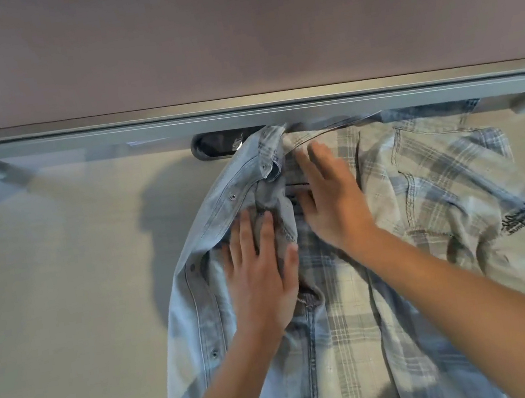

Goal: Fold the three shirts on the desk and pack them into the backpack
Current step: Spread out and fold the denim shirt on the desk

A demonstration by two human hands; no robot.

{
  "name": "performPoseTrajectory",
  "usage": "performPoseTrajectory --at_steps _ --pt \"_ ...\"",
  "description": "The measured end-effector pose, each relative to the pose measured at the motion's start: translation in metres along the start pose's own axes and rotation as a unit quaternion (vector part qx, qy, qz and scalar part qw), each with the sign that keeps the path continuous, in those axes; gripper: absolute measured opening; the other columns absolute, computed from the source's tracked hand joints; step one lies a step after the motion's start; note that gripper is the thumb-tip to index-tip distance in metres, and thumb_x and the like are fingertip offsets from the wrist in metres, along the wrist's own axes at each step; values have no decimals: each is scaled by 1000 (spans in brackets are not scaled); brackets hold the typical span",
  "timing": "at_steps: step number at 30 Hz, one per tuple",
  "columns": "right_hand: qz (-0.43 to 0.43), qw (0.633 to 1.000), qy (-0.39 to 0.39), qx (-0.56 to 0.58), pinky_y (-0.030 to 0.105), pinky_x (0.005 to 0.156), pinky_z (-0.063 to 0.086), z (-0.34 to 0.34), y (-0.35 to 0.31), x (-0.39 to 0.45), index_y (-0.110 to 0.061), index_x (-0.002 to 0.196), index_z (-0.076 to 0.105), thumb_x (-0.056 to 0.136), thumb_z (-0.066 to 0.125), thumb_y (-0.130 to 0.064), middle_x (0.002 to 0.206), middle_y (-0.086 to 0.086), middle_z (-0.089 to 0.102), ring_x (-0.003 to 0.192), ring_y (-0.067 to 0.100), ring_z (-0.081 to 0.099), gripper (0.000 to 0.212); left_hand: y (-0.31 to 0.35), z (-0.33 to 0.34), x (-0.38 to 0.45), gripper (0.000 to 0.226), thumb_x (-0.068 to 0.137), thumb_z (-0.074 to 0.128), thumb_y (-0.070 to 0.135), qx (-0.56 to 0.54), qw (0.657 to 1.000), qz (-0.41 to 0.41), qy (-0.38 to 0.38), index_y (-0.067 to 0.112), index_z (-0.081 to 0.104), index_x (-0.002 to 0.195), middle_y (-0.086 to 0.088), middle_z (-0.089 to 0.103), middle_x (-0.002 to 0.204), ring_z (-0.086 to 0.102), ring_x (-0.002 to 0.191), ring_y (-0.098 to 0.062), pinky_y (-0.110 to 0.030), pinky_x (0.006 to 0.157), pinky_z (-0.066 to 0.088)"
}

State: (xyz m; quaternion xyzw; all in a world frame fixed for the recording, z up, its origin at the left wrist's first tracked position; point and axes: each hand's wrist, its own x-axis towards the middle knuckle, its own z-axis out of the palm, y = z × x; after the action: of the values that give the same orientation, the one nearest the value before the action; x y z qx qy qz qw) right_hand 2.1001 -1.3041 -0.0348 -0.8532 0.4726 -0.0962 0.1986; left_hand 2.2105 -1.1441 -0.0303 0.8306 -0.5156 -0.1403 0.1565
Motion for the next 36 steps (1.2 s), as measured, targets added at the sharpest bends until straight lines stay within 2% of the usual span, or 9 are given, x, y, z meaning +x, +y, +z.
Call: performPoseTrajectory --at_steps 2,5,10,18,22,26,28,32,36 --pt "-4 999 22 29 47 118 40 0 -4 -40 -8 155 44 106 51 -24 164 13 35 146 32 40 52 -3 -1 -4 59 110 27 51 -5 1000 -9 17 20 40 158 -12 28 168 30 152 -35 -60 120 31" --pt "-18 996 34 84 46 120 37 3 -22 -89 -7 152 49 111 48 -28 160 8 42 150 26 39 47 -10 0 -18 55 112 27 44 0 1000 -4 7 22 32 162 -12 24 169 19 158 -29 -55 126 22" --pt "-15 999 -17 25 53 129 16 20 -36 -132 -12 162 34 114 35 -38 173 1 22 162 20 8 55 -36 -1 -57 69 108 18 58 8 998 -58 -12 22 14 167 -10 13 173 3 161 -24 -55 128 14" --pt "13 994 -67 -80 53 130 11 49 -76 -177 -16 167 7 110 4 -52 176 4 3 162 23 -10 68 -95 -3 -111 76 105 19 65 106 993 -41 -17 24 4 167 -3 -1 175 -2 161 -25 -53 129 11" --pt "15 999 -39 30 52 129 18 45 -93 -178 -14 164 27 112 26 -50 174 6 14 162 22 3 63 -112 -12 -122 76 104 20 67 114 992 -51 -13 27 1 167 1 -5 175 -7 161 -22 -49 130 1" --pt "-22 994 89 57 48 129 22 -8 -84 -153 -9 154 44 111 42 -34 168 6 31 158 22 22 50 -131 -21 -112 78 103 21 68 132 991 -27 -16 30 -6 166 0 -7 174 -10 160 -22 -45 128 -8" --pt "23 996 89 -11 51 130 14 -27 -57 -141 -12 160 36 112 31 -42 171 8 24 161 24 13 57 -141 -25 -100 78 103 17 70 139 990 -10 -27 31 -8 165 0 -10 174 -11 160 -23 -48 128 -7" --pt "170 979 -55 -101 58 129 3 -11 -20 -152 -26 168 3 104 7 -66 176 6 -4 162 28 -4 76 -151 -41 -60 77 99 5 74 138 987 3 -88 36 -12 164 0 -19 172 -20 158 -23 -53 127 -8" --pt "187 974 -81 -95 55 129 -5 9 -29 -170 -30 165 -16 104 6 -71 174 4 -17 161 26 -15 77 -99 -55 -54 73 106 34 49 16 995 -38 -88 23 -1 166 -2 -11 174 -14 159 -22 -58 128 3"
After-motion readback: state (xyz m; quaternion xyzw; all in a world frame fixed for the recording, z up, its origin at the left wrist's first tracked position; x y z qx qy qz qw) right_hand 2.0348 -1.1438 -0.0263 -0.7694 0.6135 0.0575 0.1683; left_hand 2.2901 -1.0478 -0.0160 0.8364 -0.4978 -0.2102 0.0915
